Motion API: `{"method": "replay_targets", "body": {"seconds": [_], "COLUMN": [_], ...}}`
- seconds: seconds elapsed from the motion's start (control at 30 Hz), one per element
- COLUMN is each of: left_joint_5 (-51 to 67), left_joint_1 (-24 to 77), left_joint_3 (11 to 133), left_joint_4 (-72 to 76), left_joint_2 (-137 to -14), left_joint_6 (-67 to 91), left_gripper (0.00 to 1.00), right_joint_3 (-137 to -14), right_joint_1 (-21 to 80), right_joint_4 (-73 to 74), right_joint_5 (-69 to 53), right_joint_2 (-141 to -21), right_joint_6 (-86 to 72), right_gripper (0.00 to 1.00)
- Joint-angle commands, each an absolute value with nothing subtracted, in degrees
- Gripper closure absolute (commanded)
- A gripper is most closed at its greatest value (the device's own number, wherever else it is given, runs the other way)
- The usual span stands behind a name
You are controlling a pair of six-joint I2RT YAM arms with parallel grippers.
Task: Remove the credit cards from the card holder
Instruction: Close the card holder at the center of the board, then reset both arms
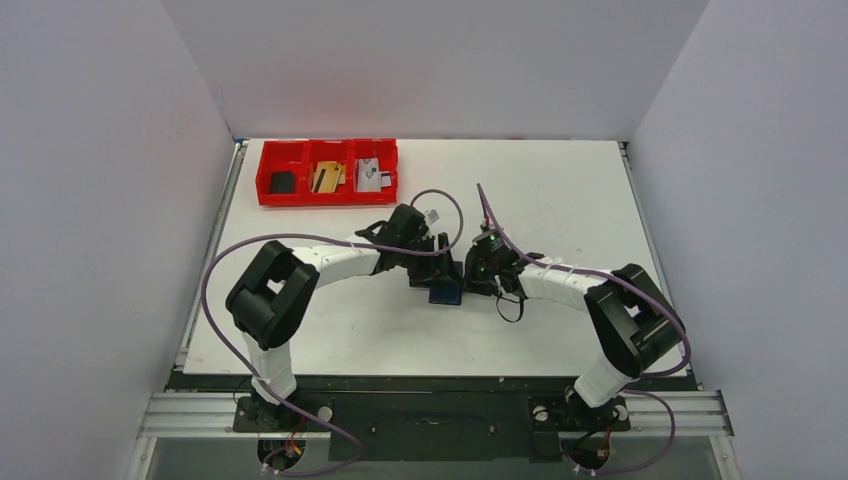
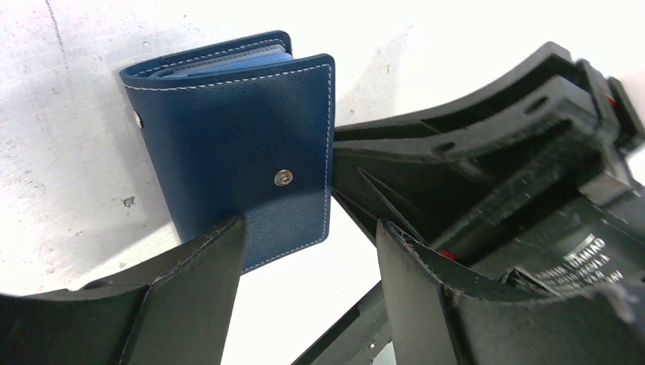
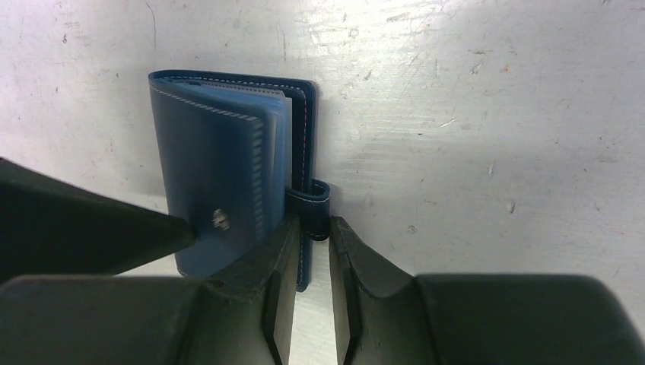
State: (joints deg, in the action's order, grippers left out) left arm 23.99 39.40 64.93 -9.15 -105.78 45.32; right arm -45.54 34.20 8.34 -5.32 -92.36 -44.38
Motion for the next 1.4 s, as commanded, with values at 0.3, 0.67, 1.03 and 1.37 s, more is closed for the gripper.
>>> {"method": "replay_targets", "body": {"seconds": [0.3, 0.67, 1.03, 1.37], "left_joint_5": [15.7, 16.2, 15.3, 8.6], "left_joint_1": [39.6, 39.8, 39.2, 36.4], "left_joint_3": [66.5, 69.7, 77.3, 77.8], "left_joint_4": [-7.5, -9.4, -16.6, -22.9], "left_joint_2": [-109.6, -107.1, -99.8, -87.9], "left_joint_6": [52.8, 49.2, 41.9, 34.5], "left_gripper": [0.38, 0.38, 0.38, 0.38], "right_joint_3": [-44.5, -47.8, -50.4, -52.6], "right_joint_1": [34.0, 33.3, 31.3, 30.4], "right_joint_4": [11.8, 19.2, 21.2, 21.2], "right_joint_5": [-2.6, -0.2, 1.9, 3.4], "right_joint_2": [-84.5, -75.0, -67.4, -63.4], "right_joint_6": [-45.1, -44.4, -44.5, -43.9], "right_gripper": [0.71, 0.55, 0.49, 0.44]}}
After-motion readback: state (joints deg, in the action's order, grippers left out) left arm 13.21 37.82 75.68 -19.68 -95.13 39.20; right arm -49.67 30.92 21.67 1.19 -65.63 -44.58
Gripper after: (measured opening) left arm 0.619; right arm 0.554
